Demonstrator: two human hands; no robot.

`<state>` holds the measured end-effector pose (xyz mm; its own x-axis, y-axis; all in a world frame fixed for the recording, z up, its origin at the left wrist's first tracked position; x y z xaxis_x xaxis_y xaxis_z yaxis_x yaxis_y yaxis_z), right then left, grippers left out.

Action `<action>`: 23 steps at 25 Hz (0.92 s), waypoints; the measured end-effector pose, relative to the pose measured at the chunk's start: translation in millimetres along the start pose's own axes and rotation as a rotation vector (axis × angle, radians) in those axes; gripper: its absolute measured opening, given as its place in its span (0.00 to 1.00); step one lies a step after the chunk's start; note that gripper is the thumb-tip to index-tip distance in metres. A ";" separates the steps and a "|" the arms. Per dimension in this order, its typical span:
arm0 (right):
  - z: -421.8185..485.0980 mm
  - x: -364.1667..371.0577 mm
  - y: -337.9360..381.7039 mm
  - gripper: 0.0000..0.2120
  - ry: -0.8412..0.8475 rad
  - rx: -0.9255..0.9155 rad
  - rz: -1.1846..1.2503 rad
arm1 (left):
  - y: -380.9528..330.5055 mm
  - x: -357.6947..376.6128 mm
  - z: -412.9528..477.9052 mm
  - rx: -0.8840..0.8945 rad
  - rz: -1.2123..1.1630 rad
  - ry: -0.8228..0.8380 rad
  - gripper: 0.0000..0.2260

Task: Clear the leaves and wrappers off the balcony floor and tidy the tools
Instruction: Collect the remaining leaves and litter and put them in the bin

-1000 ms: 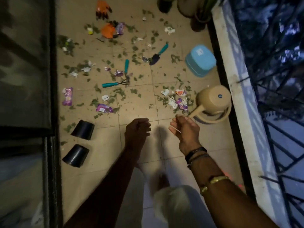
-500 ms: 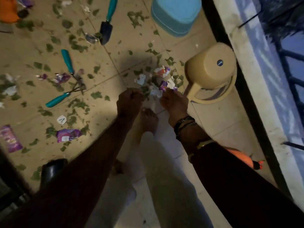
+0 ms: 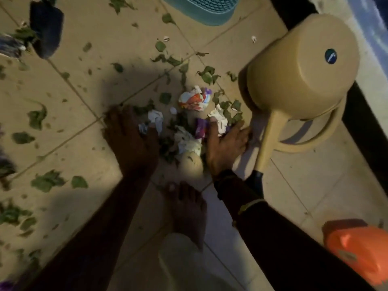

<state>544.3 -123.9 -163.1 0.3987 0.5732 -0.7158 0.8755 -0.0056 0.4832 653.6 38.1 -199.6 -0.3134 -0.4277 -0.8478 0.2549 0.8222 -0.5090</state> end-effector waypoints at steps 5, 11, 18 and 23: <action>6.2 6.2 13.4 0.42 0.045 -0.487 0.037 | -11.7 15.2 37.0 0.285 -0.104 -0.036 0.31; 76.2 -3.2 48.5 0.50 -0.043 -0.249 -0.155 | -17.9 22.1 75.7 0.256 -0.011 -0.022 0.30; 72.0 -5.7 55.0 0.37 0.035 -0.568 -0.077 | -12.6 15.6 89.6 0.341 -0.075 0.008 0.32; 79.0 2.5 72.7 0.36 0.233 -0.663 -0.194 | -24.3 16.5 104.9 0.644 0.060 0.057 0.30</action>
<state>630.6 -187.6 -169.6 0.1200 0.6736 -0.7293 0.5457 0.5689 0.6153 738.2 -28.3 -216.9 -0.3255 -0.3526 -0.8774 0.7654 0.4465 -0.4634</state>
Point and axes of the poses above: each hand's wrist, its own z-axis towards the middle knuckle, its own x-axis out of the palm, y = z × x, the point moved 1 cm from there along z, towards the middle knuckle, and after that the axes turned 8 degrees about y, right-handed, at the moved point
